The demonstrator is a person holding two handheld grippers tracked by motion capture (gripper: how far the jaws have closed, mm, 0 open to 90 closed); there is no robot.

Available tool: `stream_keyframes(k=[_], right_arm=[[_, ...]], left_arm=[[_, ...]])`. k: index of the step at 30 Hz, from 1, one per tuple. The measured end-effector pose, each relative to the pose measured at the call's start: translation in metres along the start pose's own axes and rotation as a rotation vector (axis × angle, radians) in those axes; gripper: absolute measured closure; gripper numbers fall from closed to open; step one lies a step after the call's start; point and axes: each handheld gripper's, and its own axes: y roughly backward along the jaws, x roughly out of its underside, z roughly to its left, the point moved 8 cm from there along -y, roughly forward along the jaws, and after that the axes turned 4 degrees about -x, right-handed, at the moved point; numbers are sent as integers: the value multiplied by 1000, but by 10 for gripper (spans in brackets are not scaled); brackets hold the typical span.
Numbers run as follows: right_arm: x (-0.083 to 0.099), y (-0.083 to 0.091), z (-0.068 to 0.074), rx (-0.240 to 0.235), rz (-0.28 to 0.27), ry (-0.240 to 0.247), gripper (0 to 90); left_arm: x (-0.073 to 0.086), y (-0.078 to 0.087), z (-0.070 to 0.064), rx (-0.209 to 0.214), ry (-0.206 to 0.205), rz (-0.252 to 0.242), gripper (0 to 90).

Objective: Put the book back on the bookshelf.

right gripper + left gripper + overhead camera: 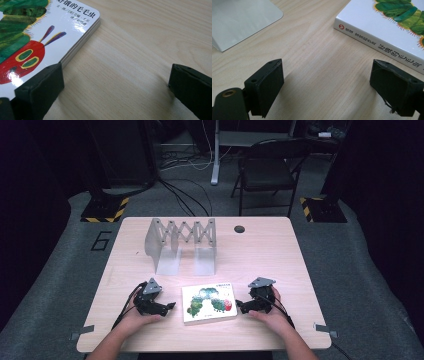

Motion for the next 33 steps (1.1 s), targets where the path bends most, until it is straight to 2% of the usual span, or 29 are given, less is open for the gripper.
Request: stream_keyframes(k=[11,15,17,19,23,24,25,26,27,28,30,31,32,33], right_arm=[[0,0,0,-1,-2,4,0],[0,0,0,-1,-1,4,0],[0,0,0,0,-1,3,0],[0,0,-2,-2,4,28,0],[-1,0,-3,-5,2,36,1],[-1,0,-1,-2,4,14,5],[-2,-1,-1,1,2,5,28],[-2,1,-3,-3,17,22,70],[-4,1,-2,-3,4,7,118],[-5,2,-2,0,1,2,144],[-5,2,-3,0,1,6,166],[-5,3,-5,2,12,23,178],[-7,3,-5,5,2,15,193],[-7,3,-4,10,9,-12,212]], left_arm=[[0,0,0,-9,1,3,118],[1,2,-2,-24,18,0,118],[2,2,-1,-25,10,4,118],[2,3,-2,-29,15,3,121],[2,2,-3,-45,32,-11,126],[2,3,-3,-41,32,-8,130],[2,4,-3,-40,35,-10,147],[3,4,-3,-36,31,-5,152],[3,5,-2,-41,22,-4,155],[3,5,-3,-39,30,-3,157],[4,7,-2,-46,31,7,164],[4,7,-2,-47,39,11,169],[3,8,-2,-44,60,7,180],[3,8,-2,-44,60,7,200]])
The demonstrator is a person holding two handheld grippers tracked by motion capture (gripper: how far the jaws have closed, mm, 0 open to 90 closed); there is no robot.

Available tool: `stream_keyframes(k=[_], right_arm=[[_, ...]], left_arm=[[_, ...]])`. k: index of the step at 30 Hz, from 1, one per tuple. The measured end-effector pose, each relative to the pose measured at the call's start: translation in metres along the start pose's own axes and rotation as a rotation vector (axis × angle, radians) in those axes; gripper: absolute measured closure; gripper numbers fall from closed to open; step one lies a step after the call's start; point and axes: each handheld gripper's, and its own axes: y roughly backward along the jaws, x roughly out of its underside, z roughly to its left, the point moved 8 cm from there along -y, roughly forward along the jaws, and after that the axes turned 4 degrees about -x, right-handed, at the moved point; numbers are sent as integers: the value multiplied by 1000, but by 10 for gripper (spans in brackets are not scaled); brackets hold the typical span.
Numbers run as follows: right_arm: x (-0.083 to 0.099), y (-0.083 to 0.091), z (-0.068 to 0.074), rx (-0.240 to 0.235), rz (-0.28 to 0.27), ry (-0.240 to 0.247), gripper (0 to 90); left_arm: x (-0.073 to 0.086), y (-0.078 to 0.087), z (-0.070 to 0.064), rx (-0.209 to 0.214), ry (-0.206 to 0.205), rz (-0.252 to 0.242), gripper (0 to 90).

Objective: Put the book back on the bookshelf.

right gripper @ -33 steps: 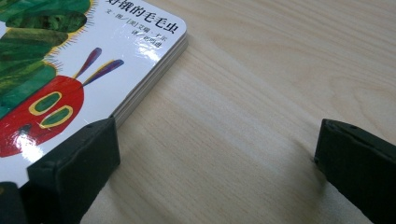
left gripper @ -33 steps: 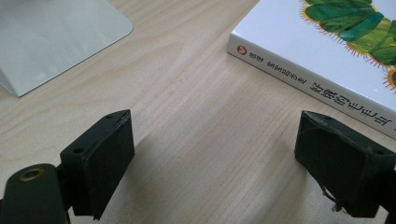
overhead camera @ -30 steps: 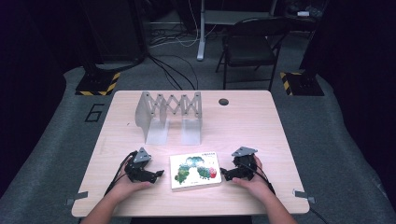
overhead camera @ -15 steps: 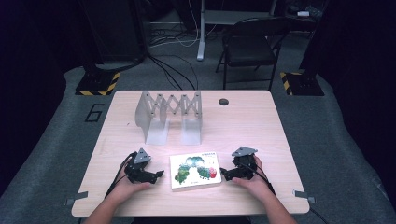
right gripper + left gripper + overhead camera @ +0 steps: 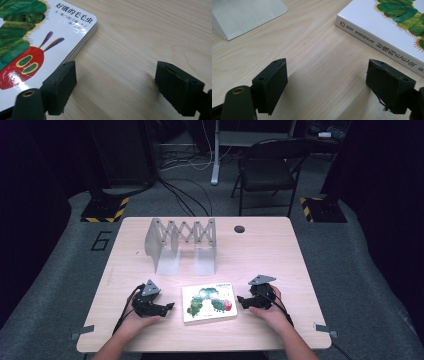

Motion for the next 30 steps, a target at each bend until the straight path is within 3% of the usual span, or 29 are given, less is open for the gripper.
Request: stream_keyframes(k=[1,2,12,13,15,18,19,22,28,30], right_arm=[[0,2,0,-2,22,2,244],[-1,1,-1,0,8,3,262],[-1,6,0,0,53,-47,370],[-1,8,3,-6,74,-61,391],[-2,10,4,-6,86,-38,412],[-4,11,7,-7,92,-16,437],[-4,12,8,-9,104,-14,447],[-8,14,10,-15,104,4,450],[-16,13,12,-33,111,0,446],[-21,13,14,-47,110,-11,439]], left_arm=[[-1,2,1,3,18,11,223],[-1,2,0,5,26,7,238],[0,7,-2,22,53,33,301],[0,9,-5,36,73,44,309],[-1,10,-8,42,100,43,323],[-2,12,-11,36,96,61,331],[-2,12,-12,29,111,50,333],[-2,14,-14,18,100,49,330],[-6,20,-16,0,72,54,324],[-12,26,-20,9,83,39,329]])
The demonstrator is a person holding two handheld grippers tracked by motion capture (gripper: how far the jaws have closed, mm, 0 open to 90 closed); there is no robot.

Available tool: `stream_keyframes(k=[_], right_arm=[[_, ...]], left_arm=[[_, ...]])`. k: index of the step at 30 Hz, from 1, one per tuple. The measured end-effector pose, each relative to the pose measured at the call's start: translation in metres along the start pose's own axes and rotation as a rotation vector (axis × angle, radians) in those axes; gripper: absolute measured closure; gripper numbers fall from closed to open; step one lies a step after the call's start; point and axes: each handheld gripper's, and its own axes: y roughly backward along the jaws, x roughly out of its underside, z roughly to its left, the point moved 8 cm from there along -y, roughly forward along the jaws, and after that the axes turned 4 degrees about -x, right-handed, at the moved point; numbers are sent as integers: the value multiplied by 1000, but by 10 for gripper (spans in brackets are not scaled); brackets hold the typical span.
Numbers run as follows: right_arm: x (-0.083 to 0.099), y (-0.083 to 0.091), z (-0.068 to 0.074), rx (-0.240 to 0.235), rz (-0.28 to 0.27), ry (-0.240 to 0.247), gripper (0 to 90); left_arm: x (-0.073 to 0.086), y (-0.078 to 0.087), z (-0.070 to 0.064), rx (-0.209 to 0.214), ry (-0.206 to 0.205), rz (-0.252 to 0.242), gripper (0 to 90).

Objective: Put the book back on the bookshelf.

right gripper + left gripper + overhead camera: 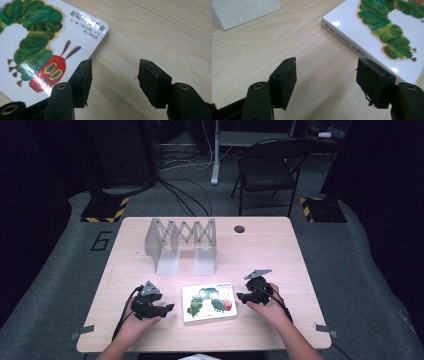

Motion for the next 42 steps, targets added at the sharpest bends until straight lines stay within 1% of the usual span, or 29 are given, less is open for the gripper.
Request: stream_keyframes(k=[1,4,5,6,7,8,9,10,11,12,13,15,16,18,19,20,21,22,23,25,27,28,31,33,34,35,36,37,42], right_arm=[[-2,0,1,-6,1,-3,436],[-10,0,5,-11,7,23,428],[-10,0,5,-11,7,23,428],[-12,-1,7,-13,11,30,429],[-15,-3,8,-20,22,25,426],[-16,-3,8,-27,23,25,426],[-19,-3,8,-32,21,22,421],[-21,-3,9,-33,21,24,417],[-24,-3,9,-32,20,22,414],[-26,-3,9,-38,19,22,412],[-29,-3,9,-40,18,19,410],[-33,-5,10,-48,16,14,410],[-34,-6,10,-46,19,14,409],[-36,-9,9,-46,32,25,402],[-36,-10,11,-46,33,17,397],[-37,-10,10,-46,31,29,386],[-37,-12,12,-47,30,26,378],[-38,-13,12,-45,32,25,376],[-38,-15,13,-48,31,29,373],[-38,-19,13,-46,38,26,371],[-38,-22,13,-51,43,20,367],[-39,-24,14,-51,41,13,365],[-41,-28,14,-63,41,8,363],[-42,-31,15,-65,44,5,359],[-42,-32,15,-62,46,4,357],[-42,-34,15,-62,45,5,355],[-42,-35,16,-60,54,1,353],[-42,-36,15,-61,53,1,351],[-43,-40,13,-65,50,-8,342]], left_arm=[[-1,2,-3,6,-3,-1,329],[-2,5,-6,14,-3,7,327],[-1,6,-9,23,8,15,327],[0,7,-12,27,9,22,327],[2,7,-15,23,2,32,321],[3,6,-18,18,-1,29,313],[4,7,-21,24,-3,39,305],[4,6,-23,15,-15,32,304],[4,7,-26,15,-23,33,292],[4,7,-26,15,-23,33,278],[4,8,-30,15,-48,36,267],[4,7,-34,6,-58,25,249],[5,7,-36,16,-63,34,244],[5,6,-39,16,-62,22,240],[5,5,-41,28,-58,21,240],[6,5,-42,33,-62,30,240],[6,4,-44,33,-58,26,240],[7,4,-45,43,-63,37,240],[7,4,-45,43,-63,37,240],[8,0,-50,43,-65,25,240],[8,0,-53,59,-68,30,240],[8,-1,-54,53,-64,20,240],[10,-4,-58,73,-70,29,240],[11,-7,-60,74,-69,30,240],[12,-8,-61,73,-77,41,240],[12,-9,-61,71,-81,38,240],[13,-10,-62,69,-80,44,241],[14,-11,-63,76,-82,48,241],[14,-14,-65,76,-89,51,243]])
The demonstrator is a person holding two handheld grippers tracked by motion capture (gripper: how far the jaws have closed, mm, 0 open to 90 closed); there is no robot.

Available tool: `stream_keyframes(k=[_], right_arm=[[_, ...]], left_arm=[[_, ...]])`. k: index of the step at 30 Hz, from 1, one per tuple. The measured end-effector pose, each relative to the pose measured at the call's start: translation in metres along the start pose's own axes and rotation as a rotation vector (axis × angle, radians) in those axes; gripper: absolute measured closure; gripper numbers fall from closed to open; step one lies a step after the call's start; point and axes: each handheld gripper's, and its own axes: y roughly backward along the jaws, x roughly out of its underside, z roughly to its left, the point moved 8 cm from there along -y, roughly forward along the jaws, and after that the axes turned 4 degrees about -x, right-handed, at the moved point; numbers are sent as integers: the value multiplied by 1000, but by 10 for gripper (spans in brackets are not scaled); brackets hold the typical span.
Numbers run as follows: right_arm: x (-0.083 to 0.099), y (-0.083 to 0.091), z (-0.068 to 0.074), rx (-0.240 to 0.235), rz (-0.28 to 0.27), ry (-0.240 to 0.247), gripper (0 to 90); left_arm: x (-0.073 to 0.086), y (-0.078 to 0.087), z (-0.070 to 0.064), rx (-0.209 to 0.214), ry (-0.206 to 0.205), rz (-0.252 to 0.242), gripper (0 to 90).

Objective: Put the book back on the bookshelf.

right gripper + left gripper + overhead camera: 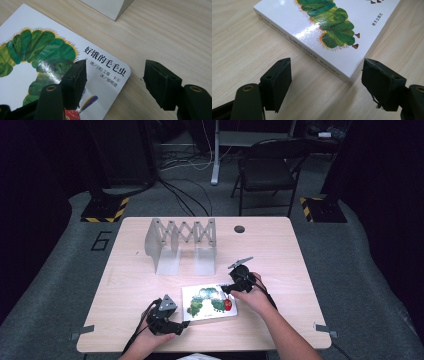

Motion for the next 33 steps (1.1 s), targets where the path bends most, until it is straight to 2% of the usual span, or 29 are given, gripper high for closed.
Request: stream_keyframes(k=[1,3,6,7,9,14,18,20,21,22,23,24,26,33], right_arm=[[1,-2,-2,0,5,-20,337],[1,-2,-3,3,2,-8,336],[1,-3,-3,1,2,-24,334],[0,-5,-5,-2,-14,-13,334],[0,-5,-4,-10,-9,-10,335],[0,-9,-1,-27,-7,8,336],[0,-10,1,-45,-4,1,341],[0,-10,3,-57,-3,11,360],[0,-10,5,-68,-1,1,357],[0,-11,6,-63,5,13,354],[0,-11,7,-56,2,10,350],[0,-11,7,-50,8,15,351],[0,-11,7,-45,10,11,351],[2,-9,12,-56,33,6,371]], left_arm=[[0,-1,-1,2,-4,-3,243],[-1,-2,-1,-7,-13,-2,244],[-1,-4,-4,2,-13,-4,244],[-1,-5,-5,-8,-19,-3,244],[-1,-6,-6,-14,-30,-2,245],[-1,-7,-7,-26,-24,-19,253],[0,-7,-7,-60,-64,-18,258],[1,-7,-7,-63,-64,-16,262],[1,-7,-7,-61,-62,-20,264],[1,-7,-6,-61,-68,-22,266],[2,-7,-6,-60,-64,-25,267],[3,-5,-5,-65,-68,-9,267],[3,-5,-5,-55,-62,-18,270],[6,-2,-2,-55,-61,-13,283]])
